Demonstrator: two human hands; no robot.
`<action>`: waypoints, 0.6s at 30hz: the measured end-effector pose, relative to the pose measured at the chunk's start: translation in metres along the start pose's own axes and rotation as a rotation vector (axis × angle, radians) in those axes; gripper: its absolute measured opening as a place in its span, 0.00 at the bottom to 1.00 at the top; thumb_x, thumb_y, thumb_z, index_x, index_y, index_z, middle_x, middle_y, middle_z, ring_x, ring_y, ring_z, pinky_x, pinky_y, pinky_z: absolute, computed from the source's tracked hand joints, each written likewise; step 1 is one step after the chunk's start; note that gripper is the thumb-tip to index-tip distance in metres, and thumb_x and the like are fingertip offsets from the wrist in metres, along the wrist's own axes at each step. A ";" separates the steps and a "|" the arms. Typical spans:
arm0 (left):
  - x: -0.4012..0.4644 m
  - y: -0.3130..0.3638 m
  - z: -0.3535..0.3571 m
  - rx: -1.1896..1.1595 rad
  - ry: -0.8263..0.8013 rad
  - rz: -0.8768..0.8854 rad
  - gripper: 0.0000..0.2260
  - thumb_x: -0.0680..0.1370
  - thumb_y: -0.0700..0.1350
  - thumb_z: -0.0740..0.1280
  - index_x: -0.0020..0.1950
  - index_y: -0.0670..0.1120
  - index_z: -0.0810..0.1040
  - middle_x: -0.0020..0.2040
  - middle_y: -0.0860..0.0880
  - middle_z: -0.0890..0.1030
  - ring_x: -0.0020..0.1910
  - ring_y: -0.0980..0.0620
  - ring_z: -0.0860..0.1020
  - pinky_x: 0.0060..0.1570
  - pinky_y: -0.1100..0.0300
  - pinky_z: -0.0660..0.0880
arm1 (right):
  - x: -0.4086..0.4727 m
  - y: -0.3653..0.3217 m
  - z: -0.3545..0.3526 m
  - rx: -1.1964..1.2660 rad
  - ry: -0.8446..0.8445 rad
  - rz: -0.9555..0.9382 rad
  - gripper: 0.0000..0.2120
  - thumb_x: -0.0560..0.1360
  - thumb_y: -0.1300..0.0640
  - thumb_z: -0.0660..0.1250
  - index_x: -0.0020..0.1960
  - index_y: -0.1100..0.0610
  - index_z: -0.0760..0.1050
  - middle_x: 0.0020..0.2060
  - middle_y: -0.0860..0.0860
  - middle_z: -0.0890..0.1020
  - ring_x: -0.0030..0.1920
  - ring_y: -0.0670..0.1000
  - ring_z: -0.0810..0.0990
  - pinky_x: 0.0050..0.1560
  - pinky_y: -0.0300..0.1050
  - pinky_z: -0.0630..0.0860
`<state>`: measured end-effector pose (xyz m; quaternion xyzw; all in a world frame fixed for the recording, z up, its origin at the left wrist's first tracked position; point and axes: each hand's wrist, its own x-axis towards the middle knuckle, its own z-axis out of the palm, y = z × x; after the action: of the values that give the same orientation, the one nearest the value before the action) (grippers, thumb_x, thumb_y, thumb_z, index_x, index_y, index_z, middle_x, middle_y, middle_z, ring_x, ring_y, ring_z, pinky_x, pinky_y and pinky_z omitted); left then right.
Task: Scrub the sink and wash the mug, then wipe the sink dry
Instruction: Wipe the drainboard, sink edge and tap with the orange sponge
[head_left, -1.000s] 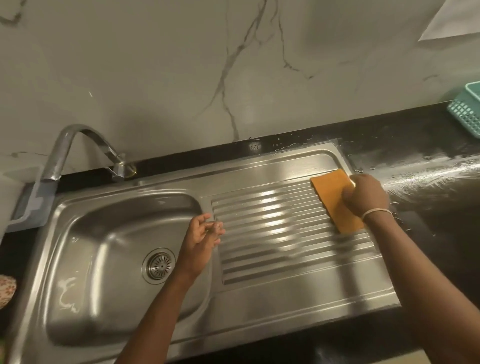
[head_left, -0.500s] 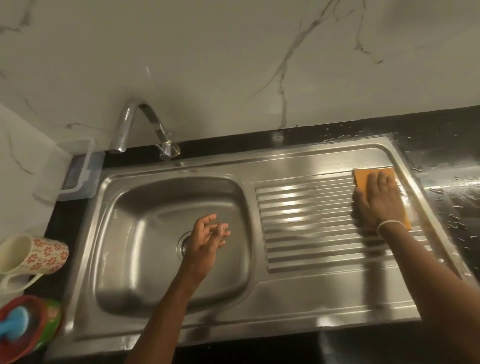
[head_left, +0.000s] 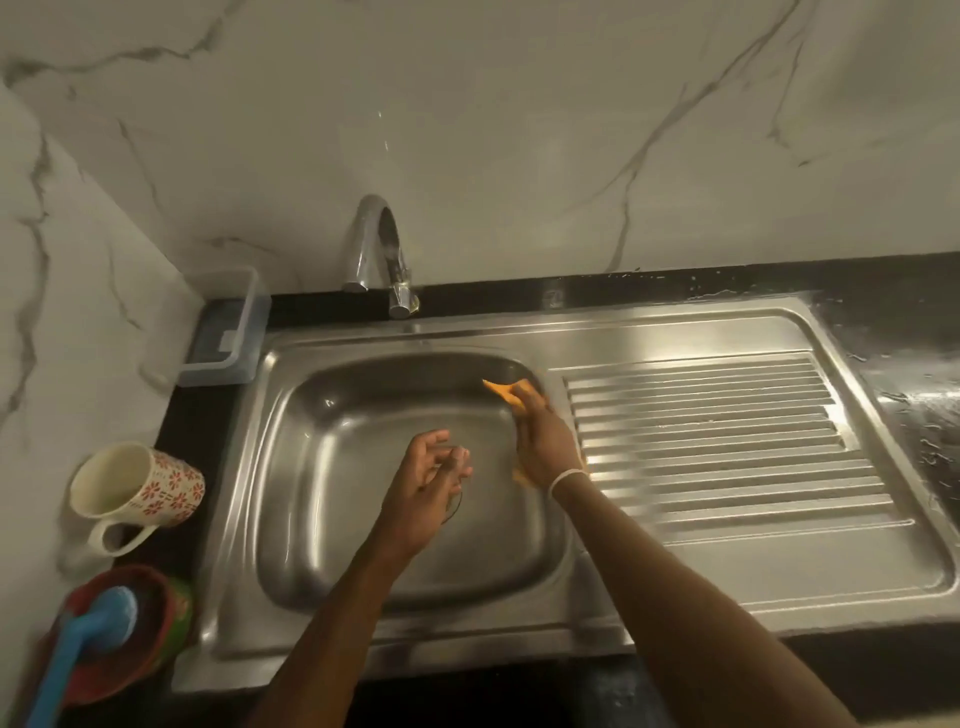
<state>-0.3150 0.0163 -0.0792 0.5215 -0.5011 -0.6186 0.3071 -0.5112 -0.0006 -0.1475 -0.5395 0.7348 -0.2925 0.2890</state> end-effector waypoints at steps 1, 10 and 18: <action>0.001 0.001 0.000 0.005 -0.008 -0.001 0.14 0.80 0.46 0.64 0.65 0.47 0.69 0.57 0.43 0.80 0.52 0.50 0.82 0.52 0.55 0.77 | -0.003 -0.009 0.001 0.185 -0.011 0.033 0.20 0.84 0.46 0.54 0.71 0.51 0.71 0.64 0.53 0.79 0.63 0.53 0.77 0.66 0.48 0.72; -0.002 -0.002 0.051 0.032 -0.035 -0.036 0.12 0.81 0.46 0.64 0.63 0.47 0.70 0.57 0.42 0.79 0.51 0.49 0.81 0.47 0.60 0.77 | -0.058 0.061 -0.157 0.652 0.290 0.299 0.13 0.83 0.58 0.61 0.61 0.63 0.78 0.45 0.56 0.82 0.45 0.52 0.80 0.48 0.40 0.80; -0.022 -0.012 0.135 0.032 -0.099 -0.056 0.11 0.76 0.57 0.66 0.57 0.57 0.72 0.56 0.47 0.81 0.52 0.50 0.82 0.54 0.52 0.77 | -0.123 0.195 -0.323 0.121 0.438 0.280 0.20 0.82 0.41 0.57 0.61 0.54 0.78 0.45 0.51 0.79 0.46 0.50 0.76 0.48 0.46 0.72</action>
<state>-0.4360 0.0808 -0.0892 0.5090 -0.5108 -0.6437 0.2562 -0.8414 0.2043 -0.0650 -0.3382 0.8284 -0.4028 0.1927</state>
